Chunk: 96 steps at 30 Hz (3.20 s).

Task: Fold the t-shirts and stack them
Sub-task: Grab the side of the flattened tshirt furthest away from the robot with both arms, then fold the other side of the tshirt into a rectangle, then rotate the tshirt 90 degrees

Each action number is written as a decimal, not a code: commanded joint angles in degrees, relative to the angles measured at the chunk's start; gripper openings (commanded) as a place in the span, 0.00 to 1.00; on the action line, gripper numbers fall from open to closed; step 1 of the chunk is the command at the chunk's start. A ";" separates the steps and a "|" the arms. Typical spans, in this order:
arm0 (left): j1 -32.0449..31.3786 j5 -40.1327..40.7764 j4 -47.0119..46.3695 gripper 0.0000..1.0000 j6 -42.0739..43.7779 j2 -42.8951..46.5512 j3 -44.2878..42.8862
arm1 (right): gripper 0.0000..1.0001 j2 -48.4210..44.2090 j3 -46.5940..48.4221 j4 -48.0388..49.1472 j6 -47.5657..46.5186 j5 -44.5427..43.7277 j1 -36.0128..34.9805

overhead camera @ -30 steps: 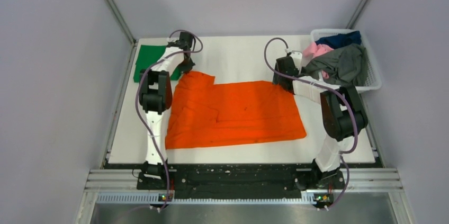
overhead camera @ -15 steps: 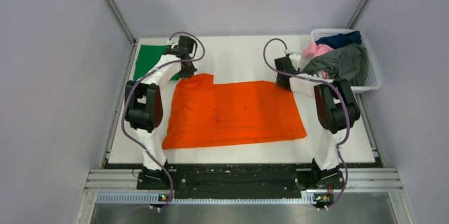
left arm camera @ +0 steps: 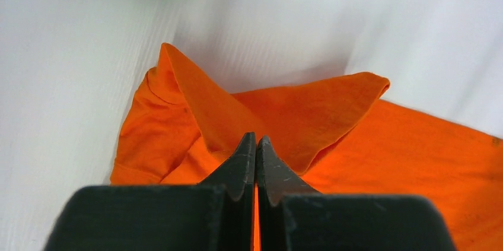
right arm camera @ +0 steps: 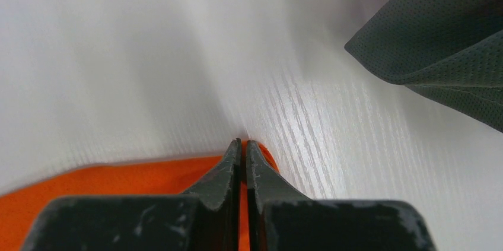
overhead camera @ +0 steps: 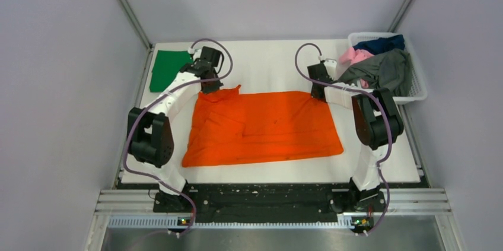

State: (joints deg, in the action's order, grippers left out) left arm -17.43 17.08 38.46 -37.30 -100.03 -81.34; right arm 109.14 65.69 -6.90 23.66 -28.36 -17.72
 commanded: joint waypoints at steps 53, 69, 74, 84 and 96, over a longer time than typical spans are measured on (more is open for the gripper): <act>-6.19 -8.23 15.40 0.65 -18.03 61.30 45.79 | 0.78 -48.29 -29.22 -14.49 7.61 -4.79 0.49; -6.06 -12.76 -10.23 0.99 -14.80 29.71 40.36 | 0.99 -32.76 -25.94 3.54 -1.16 37.91 -1.65; -3.46 -11.28 -10.87 0.99 -15.82 20.97 40.73 | 0.99 -26.94 -23.66 -6.83 2.98 25.02 -0.76; 2.94 -8.17 -10.11 0.99 -14.21 19.12 41.15 | 0.99 -38.44 -30.29 -13.55 7.91 17.85 13.30; 3.39 -16.50 -12.35 0.99 -9.99 -2.61 16.23 | 0.99 -48.79 -32.97 3.86 -0.17 47.89 10.33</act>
State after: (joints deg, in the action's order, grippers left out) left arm -13.74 4.62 31.75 -49.58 -93.80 -56.10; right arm 59.86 32.82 -12.40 26.83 6.61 -2.98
